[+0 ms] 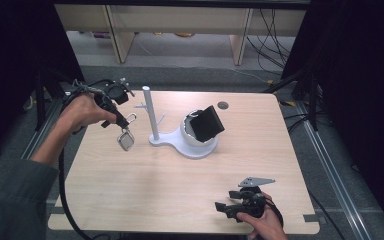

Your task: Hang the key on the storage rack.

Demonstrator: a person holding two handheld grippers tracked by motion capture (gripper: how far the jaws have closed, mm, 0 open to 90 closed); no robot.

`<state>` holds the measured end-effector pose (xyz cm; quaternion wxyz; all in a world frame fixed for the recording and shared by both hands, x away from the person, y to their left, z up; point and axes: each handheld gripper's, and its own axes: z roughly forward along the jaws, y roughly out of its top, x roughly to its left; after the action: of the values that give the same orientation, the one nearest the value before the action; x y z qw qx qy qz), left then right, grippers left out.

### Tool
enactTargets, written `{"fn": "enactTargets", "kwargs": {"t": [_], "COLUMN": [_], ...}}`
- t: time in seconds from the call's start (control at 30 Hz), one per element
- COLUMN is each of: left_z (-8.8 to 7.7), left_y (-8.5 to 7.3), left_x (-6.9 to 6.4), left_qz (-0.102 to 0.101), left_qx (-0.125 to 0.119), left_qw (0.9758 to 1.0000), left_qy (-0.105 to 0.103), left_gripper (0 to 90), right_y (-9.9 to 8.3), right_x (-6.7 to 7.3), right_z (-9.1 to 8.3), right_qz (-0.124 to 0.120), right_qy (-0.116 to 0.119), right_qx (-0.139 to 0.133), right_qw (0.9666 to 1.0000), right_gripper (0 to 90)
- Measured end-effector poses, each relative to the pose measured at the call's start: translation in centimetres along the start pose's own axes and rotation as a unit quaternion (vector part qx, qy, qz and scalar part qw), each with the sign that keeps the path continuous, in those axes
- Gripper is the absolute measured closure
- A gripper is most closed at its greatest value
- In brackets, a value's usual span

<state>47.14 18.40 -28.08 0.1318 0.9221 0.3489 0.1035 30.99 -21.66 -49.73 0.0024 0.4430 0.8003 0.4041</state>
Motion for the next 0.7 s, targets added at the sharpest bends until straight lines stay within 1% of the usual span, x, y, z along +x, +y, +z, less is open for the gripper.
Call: {"fn": "enactTargets", "kwargs": {"t": [0.03,0.07,0.1,0.13,0.17,0.2,0.23,0.37,0.43,0.5,0.53,0.57,0.6,0.63,0.7], "left_z": [0.0,-0.1,-0.2,-0.2,-0.1,0.0,0.1,0.6,0.8,0.9,1.0,1.1,1.2,1.3,1.4], "left_y": [0.1,0.2,0.5,0.6,0.8,1.0,1.1,1.7,1.9,2.0,2.1,2.1,2.2,2.2,2.3], "left_x": [0.1,0.2,0.3,0.4,0.6,0.7,0.8,1.2,1.5,1.7,1.8,1.9,1.9,2.1,2.2], "left_qz": [-0.002,-0.002,-0.003,-0.006,-0.010,-0.011,-0.014,-0.021,-0.026,-0.030,-0.032,-0.034,-0.035,-0.038,-0.036], "left_qx": [-0.002,-0.005,-0.007,-0.009,-0.012,-0.010,-0.012,-0.013,-0.014,-0.012,-0.013,-0.010,-0.010,-0.009,-0.006], "left_qw": [1.0000,1.0000,1.0000,0.9999,0.9999,0.9999,0.9998,0.9997,0.9996,0.9995,0.9994,0.9994,0.9993,0.9992,0.9993], "left_qy": [0.000,0.001,-0.002,-0.003,0.001,0.001,0.000,-0.003,0.000,0.003,0.005,0.003,0.000,0.008,0.005], "left_gripper": [74.9,74.9,74.9,74.9,74.9,74.9,74.9,74.9,74.9,74.9,74.9,74.9,74.9,74.9,74.9], "right_y": [0.0,0.0,0.0,0.0,0.0,0.0,0.0,0.0,0.0,0.0,0.0,0.0,0.0,0.0,0.0], "right_x": [0.0,0.1,0.1,0.1,0.0,0.0,0.0,0.1,0.2,0.0,0.1,0.1,0.0,0.0,0.1], "right_z": [0.1,0.1,0.1,0.0,0.0,0.0,0.0,0.0,0.0,0.0,0.0,0.0,0.0,0.1,0.0], "right_qz": [0.004,0.006,0.008,0.002,-0.001,0.000,-0.001,0.001,0.005,-0.001,0.002,0.003,-0.001,-0.002,0.002], "right_qy": [0.012,0.013,0.012,0.007,0.004,0.008,0.002,0.005,0.006,0.006,0.008,0.008,0.007,0.006,0.009], "right_qx": [-0.001,0.001,0.004,0.003,0.005,0.007,0.008,0.009,0.010,0.008,0.009,0.009,0.008,0.008,0.009], "right_qw": [0.9999,0.9999,0.9999,1.0000,1.0000,0.9999,1.0000,0.9999,0.9999,0.9999,0.9999,0.9999,0.9999,1.0000,0.9999], "right_gripper": [23.5,23.5,23.5,23.5,23.5,23.5,23.5,23.5,23.5,23.5,23.5,23.5,23.5,23.5,23.5]}}
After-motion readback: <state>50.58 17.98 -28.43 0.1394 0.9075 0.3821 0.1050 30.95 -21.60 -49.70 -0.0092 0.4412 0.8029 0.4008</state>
